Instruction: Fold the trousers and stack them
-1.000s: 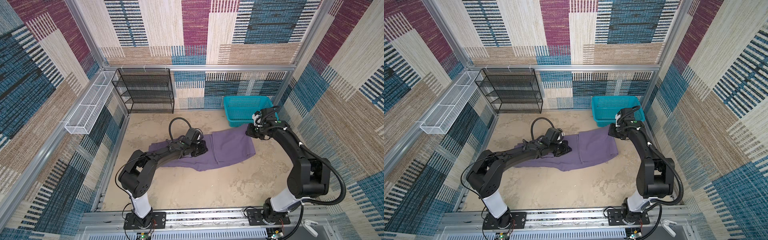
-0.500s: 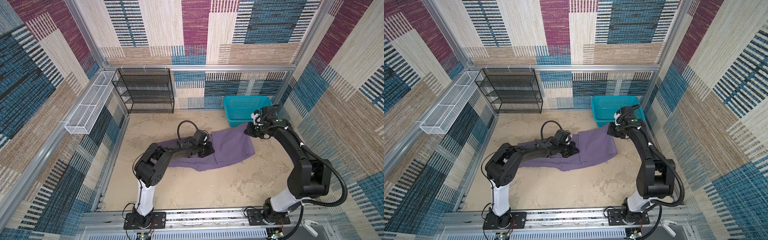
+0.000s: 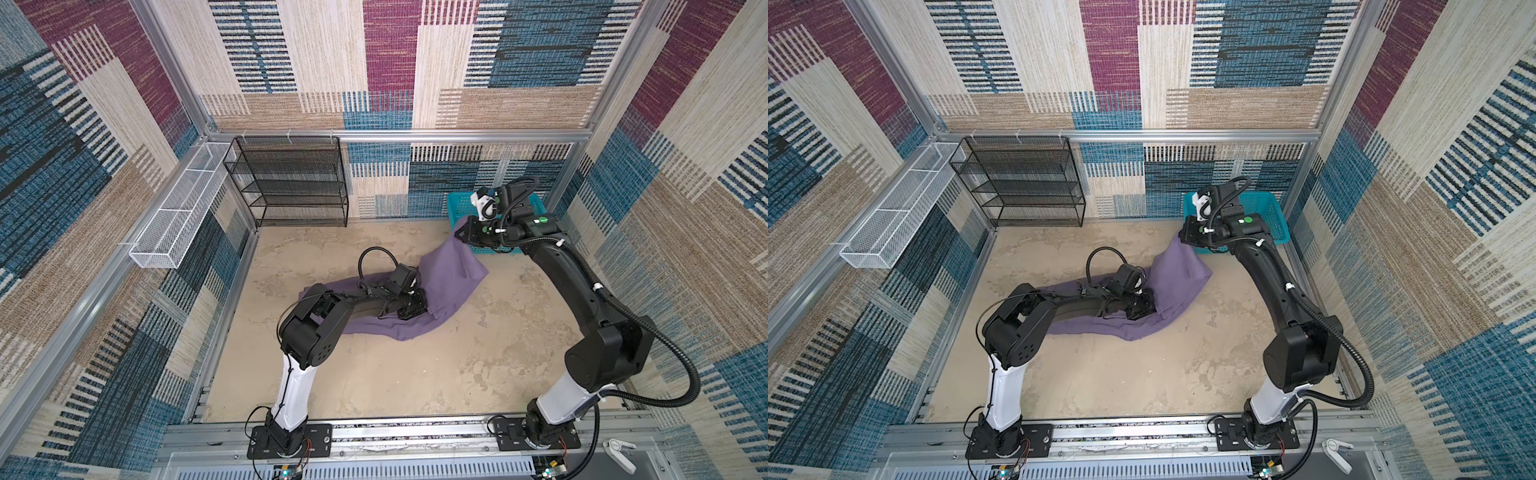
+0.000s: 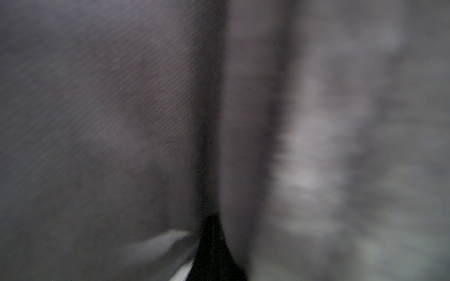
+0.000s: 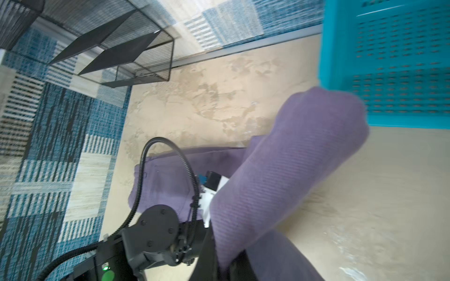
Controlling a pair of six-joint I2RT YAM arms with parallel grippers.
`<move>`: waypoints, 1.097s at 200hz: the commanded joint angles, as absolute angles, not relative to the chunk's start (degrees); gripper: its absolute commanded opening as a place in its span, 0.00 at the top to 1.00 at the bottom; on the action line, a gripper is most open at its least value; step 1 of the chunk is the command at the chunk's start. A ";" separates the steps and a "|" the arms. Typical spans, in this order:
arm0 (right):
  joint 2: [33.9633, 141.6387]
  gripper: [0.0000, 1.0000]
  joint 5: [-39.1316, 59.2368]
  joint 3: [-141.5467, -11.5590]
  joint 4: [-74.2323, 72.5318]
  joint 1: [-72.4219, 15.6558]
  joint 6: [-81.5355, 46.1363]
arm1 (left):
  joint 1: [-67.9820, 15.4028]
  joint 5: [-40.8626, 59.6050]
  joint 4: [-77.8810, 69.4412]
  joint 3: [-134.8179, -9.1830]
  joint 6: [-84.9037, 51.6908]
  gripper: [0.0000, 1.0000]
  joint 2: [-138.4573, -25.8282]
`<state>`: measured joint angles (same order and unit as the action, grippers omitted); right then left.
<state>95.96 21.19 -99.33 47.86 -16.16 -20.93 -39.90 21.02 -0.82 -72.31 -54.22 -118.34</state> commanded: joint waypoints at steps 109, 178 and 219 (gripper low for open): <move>96.80 1.00 17.40 -97.98 50.19 -25.07 -27.40 | -31.87 19.06 6.34 -59.49 -47.70 0.84 -87.30; 98.35 1.00 17.61 -99.04 49.74 -26.54 -27.69 | -46.29 8.74 -0.84 -59.77 -38.15 0.08 -82.52; 98.09 1.00 17.95 -98.57 49.74 -26.63 -27.27 | -50.07 5.81 -1.79 -64.14 -36.50 0.01 -86.31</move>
